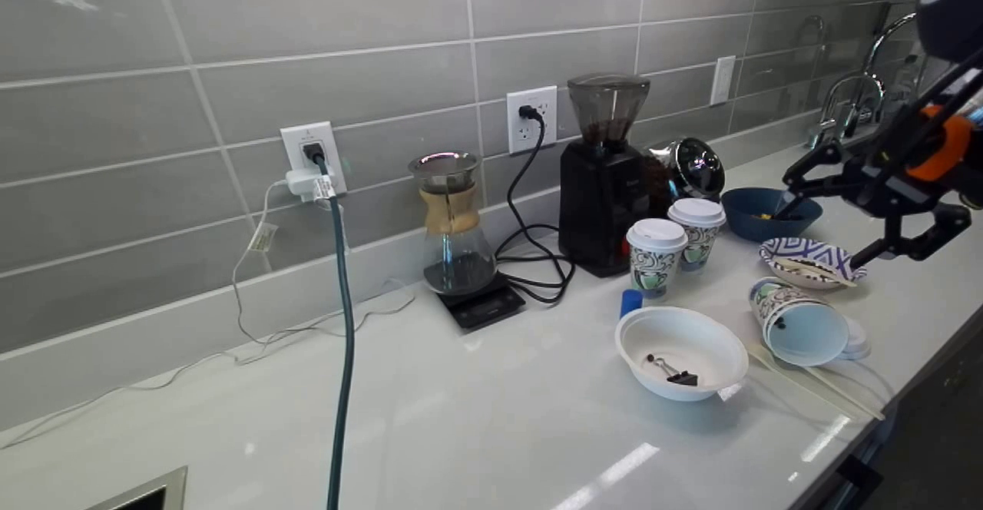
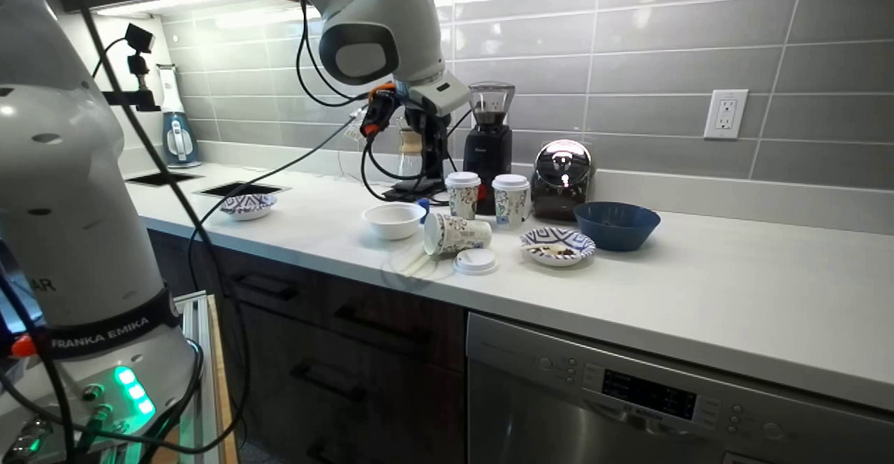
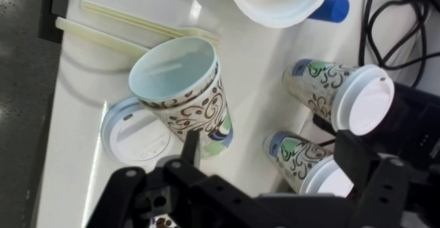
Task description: Pick up the white bowl and move it to the right side of the kitchen counter
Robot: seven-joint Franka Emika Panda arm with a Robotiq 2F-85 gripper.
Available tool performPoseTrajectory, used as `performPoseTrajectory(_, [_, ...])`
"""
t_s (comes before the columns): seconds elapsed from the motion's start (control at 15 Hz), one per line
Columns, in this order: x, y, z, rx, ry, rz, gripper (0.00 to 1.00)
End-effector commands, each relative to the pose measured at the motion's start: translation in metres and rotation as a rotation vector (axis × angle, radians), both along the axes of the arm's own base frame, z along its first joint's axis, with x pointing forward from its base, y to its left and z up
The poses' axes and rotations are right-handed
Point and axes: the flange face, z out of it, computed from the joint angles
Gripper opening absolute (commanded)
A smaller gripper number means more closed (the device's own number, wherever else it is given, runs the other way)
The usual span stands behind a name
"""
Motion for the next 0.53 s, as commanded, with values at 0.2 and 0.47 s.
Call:
performPoseTrajectory(0.2, [-0.029, -0.015, -0.011, 0.046, 0.079, -0.352, 1.00])
performPoseTrajectory(0.47, [-0.020, -0.015, -0.018, 0.054, 0.094, -0.324, 1.00])
